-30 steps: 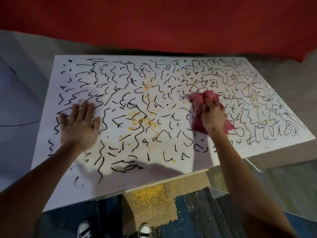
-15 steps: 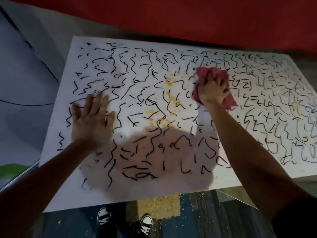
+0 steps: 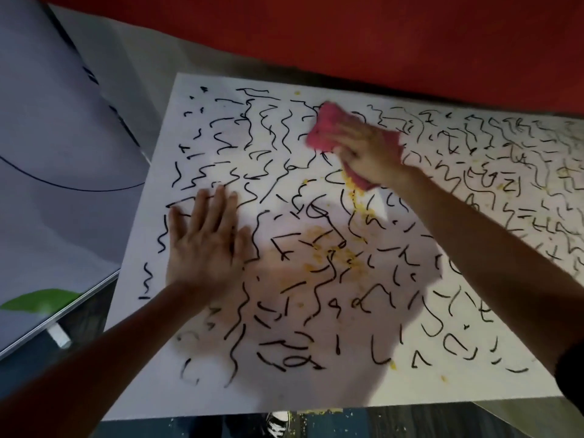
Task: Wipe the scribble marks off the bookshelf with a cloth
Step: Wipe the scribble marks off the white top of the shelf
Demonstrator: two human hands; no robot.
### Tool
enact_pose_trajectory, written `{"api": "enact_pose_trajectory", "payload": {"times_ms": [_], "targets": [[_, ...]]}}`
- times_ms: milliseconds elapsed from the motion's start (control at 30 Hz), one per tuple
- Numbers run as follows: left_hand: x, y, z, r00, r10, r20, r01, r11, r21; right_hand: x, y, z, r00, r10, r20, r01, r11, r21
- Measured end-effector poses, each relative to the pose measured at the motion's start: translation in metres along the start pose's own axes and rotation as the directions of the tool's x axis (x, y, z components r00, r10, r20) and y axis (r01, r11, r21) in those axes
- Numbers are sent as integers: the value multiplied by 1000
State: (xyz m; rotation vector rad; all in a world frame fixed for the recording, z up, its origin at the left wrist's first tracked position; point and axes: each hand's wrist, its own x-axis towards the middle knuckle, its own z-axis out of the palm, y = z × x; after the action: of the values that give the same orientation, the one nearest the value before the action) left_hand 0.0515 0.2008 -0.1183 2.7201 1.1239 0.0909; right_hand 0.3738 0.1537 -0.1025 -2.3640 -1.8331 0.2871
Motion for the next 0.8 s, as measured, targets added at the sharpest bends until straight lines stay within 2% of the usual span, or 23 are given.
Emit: {"api": "enact_pose_trajectory", "payload": {"times_ms": [100,200,267,333,400,467,500,533,633,733,800], "targets": [[0,1,-1,1000,0,-2,0,1000,-9,-69,-30,19,989,-140,-52,143,987,75],[1,-1,0,1000,14,-17,-14,1000,-2,-124,-58,30,948,-283,-145,300,948,109],[0,-1,1,999,23,-24,-23,1000,7,-134,-50,20,935,-307,-181,336,927,166],[0,-1,1,1000,19,-25,-18,999,26,-119,-25,-1,954,-164,-252,213,961,178],[0,0,0,1000,12,-15,-12,999,30,-92,4,-19,954,76,-289,-37,990,139],[0,0,0,1000,5,-11,-5,1000,18,-60,21,-18,906,378,-190,-375,925,55],[1,1,-1,1000,4,-8,-4,1000,13,-44,22,-16,866,478,-145,-482,876,11],[2,2,-1,1000,3,-3,-3,1000,14,-28,16,-13,846,517,-131,-523,852,-15],[3,1,2,1000,-12,16,11,999,32,18,-17,-6,914,389,-116,-396,917,-51],[3,-1,2,1000,-15,27,14,999,36,37,-62,2,987,151,-59,-155,985,-70],[3,-2,1,999,-20,42,19,999,26,24,-88,14,1000,-24,11,25,998,-64]]}}
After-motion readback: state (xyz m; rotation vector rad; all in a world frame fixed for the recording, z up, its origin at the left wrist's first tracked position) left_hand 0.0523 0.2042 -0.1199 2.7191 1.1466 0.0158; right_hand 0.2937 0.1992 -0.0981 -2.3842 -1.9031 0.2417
